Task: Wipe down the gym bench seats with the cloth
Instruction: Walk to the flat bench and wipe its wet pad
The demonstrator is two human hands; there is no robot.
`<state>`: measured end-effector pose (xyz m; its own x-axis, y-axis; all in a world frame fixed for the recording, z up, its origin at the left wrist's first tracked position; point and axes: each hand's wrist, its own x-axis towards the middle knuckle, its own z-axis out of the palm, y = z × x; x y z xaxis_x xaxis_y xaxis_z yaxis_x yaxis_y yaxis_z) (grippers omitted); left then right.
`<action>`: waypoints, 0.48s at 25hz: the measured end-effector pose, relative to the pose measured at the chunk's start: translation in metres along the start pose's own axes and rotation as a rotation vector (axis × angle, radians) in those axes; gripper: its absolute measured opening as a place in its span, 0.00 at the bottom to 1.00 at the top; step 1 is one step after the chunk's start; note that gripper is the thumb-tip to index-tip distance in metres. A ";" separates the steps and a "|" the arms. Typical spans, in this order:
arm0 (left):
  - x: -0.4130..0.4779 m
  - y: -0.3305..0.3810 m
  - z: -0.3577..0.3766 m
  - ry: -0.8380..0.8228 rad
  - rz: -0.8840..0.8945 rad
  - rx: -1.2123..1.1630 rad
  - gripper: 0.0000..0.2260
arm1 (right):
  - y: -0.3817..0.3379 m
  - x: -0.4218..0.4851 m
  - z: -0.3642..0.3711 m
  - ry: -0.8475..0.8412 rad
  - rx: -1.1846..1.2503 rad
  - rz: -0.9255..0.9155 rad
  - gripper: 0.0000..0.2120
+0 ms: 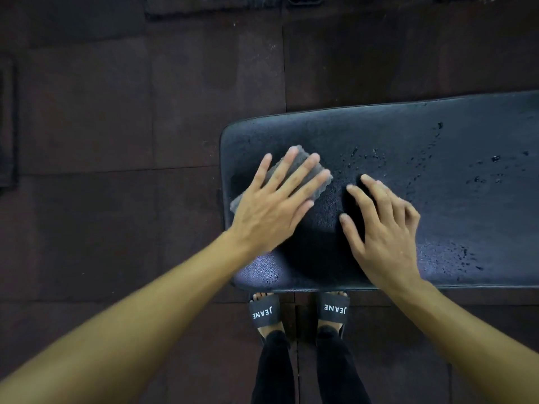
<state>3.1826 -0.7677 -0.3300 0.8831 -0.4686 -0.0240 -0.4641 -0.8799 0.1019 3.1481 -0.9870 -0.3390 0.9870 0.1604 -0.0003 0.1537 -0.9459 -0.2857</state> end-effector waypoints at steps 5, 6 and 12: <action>0.048 -0.045 0.002 -0.021 -0.240 -0.021 0.24 | -0.026 0.062 0.010 -0.032 0.000 0.018 0.26; 0.045 -0.044 0.002 -0.013 -0.355 -0.056 0.24 | -0.027 0.067 0.015 -0.064 -0.009 0.028 0.27; -0.034 0.039 0.003 -0.066 -0.608 -0.055 0.25 | -0.025 0.065 0.021 -0.092 -0.030 0.046 0.28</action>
<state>3.1345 -0.7864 -0.3280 0.9817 0.1102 -0.1552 0.1268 -0.9867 0.1014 3.2076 -0.9469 -0.3525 0.9849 0.1405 -0.1015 0.1109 -0.9607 -0.2544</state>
